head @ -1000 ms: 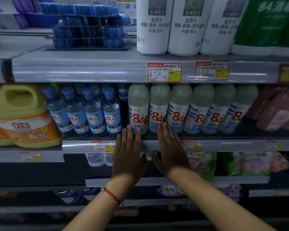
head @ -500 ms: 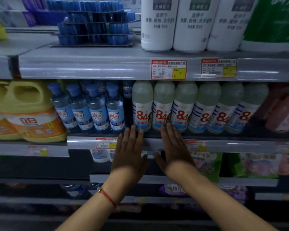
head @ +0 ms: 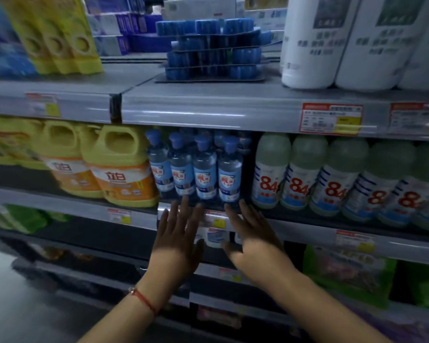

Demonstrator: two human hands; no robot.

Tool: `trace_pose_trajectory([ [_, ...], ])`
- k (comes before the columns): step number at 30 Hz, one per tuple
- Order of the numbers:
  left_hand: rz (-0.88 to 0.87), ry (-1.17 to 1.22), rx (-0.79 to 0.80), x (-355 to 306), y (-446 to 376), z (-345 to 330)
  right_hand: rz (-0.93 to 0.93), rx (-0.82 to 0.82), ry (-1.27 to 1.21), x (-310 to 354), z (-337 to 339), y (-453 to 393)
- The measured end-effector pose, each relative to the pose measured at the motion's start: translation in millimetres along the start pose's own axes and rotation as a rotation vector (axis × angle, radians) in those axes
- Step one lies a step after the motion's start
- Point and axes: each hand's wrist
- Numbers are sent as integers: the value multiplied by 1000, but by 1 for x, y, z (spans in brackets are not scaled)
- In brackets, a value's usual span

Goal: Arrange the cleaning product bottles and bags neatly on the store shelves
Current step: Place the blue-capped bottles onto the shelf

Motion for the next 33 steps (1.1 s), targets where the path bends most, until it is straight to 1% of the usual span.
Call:
trace_pose_trajectory([
  [3, -73, -31, -3, 11, -10, -3, -69, -65, 12, 10, -15, -16],
  [6, -137, -3, -68, 12, -12, -6, -75, -206, 12, 17, -30, -26],
  [9, -193, 31, -67, 13, -17, -10, -139, -259, 28, 22, -37, -32],
  [12, -215, 78, -21, 13, -20, -10, -202, -265, 29, 30, -36, -35],
  [15, -231, 92, -11, 12, -23, -10, -247, -245, 51, 36, -34, -38],
  [19, -207, 118, -13, 6, -25, -6, -292, -260, 30, 38, -34, -42],
  [23, -191, 164, 29, 1, -28, 1, -329, -246, 31, 39, -35, -46],
  [25, -219, 150, -6, 6, -25, 0, -320, -275, 1, 39, -37, -43],
  [28, -282, 135, -106, 26, -11, -1, -198, -377, -42, 44, -45, -33],
  [31, -235, 125, -139, 46, -4, 0, -115, -346, 3, 52, -52, -31],
  [33, -201, 76, -95, 51, -9, -2, -103, -334, 6, 54, -53, -36],
])
Point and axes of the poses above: each hand's wrist, its own y-axis away from the middle knuckle, its own z-axis out of the back of the hand, x = y × z, and after that the axes turned 14 degrees about x, right-handed
